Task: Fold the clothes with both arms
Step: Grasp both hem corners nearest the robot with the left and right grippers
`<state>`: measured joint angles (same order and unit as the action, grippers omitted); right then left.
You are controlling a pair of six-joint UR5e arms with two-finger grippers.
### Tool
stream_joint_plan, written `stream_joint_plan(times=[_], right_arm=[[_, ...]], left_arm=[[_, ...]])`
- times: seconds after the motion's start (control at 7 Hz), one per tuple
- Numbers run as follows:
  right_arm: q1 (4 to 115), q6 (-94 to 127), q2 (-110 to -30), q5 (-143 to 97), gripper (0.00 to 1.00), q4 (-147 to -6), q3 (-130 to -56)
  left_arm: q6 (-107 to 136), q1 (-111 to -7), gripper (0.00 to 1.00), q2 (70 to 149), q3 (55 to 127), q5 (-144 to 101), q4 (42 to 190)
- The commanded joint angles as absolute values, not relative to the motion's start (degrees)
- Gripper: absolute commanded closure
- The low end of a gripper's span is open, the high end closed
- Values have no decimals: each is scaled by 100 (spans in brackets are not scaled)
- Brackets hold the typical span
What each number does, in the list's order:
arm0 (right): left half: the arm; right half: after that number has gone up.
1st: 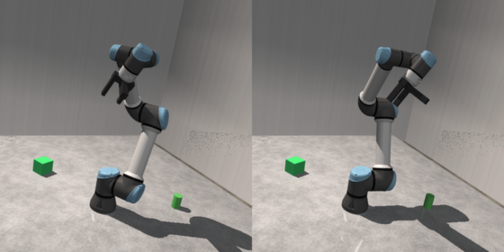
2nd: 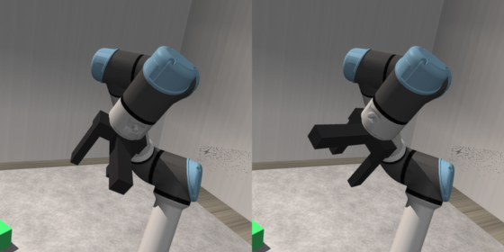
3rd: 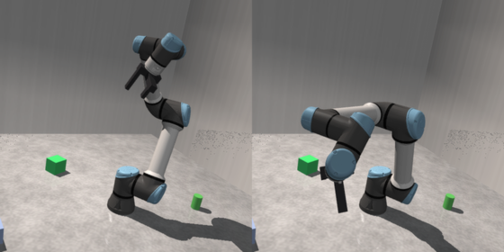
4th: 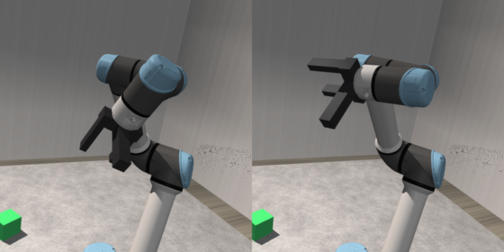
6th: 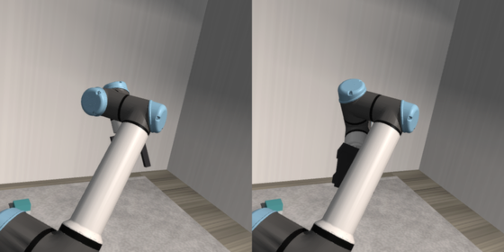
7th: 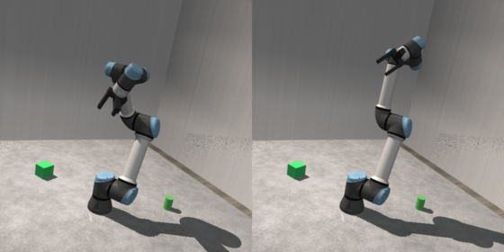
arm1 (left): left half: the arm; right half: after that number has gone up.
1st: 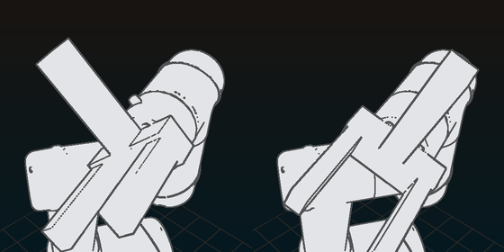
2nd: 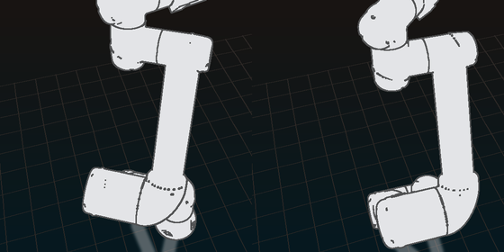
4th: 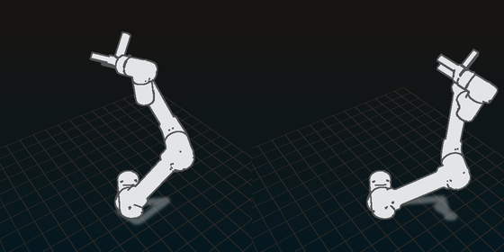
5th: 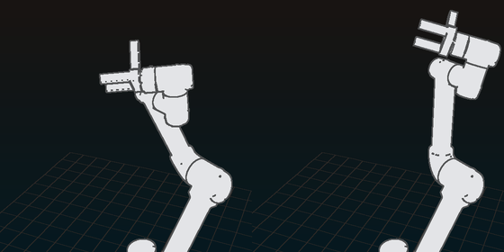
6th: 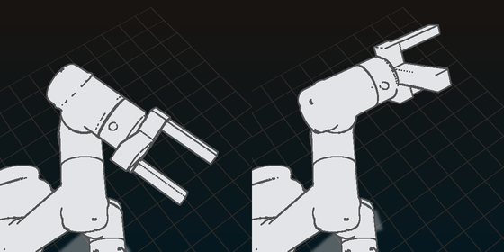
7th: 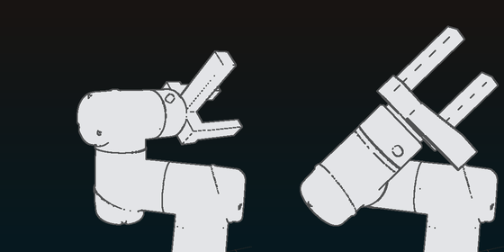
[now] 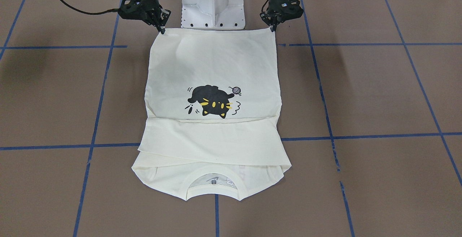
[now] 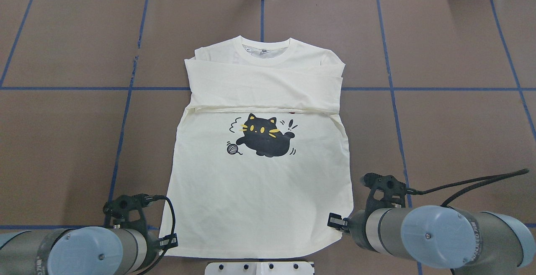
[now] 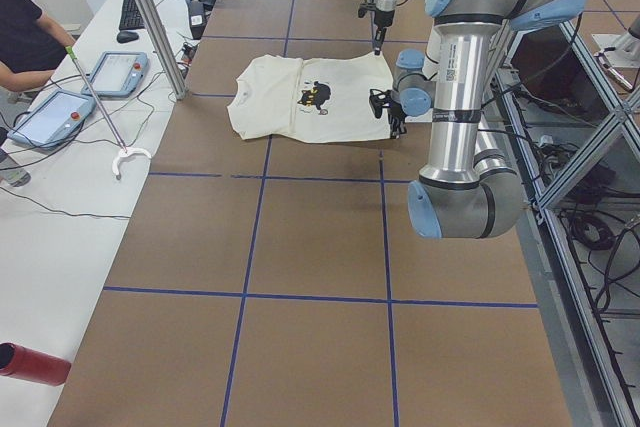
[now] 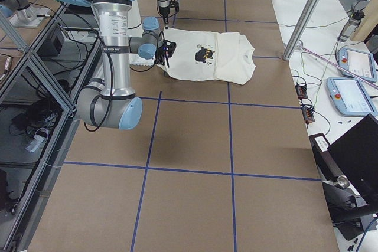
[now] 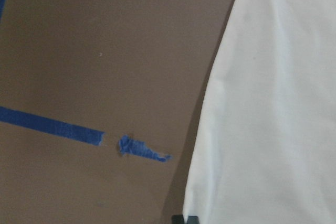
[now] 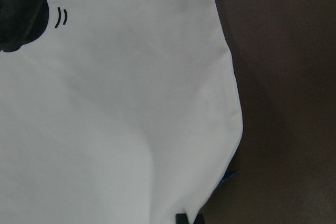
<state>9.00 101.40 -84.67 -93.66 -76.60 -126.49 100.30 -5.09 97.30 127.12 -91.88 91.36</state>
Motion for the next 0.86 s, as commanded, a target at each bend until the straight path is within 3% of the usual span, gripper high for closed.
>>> stream_joint_plan(times=[0.0, 0.43, 0.71], right_arm=[[1325, 10134, -8568, -10217, 100, -7708, -13049], [1160, 10142, -9455, -10772, 100, -7734, -14051], [846, 10143, -9755, -10995, 100, -7726, -14352]], left_arm=[[9958, -510, 100, 9738, 13462, -9272, 8728], [9584, -292, 100, 9791, 14384, -9536, 7991], [9501, 16, 100, 9800, 14607, -9598, 7937]])
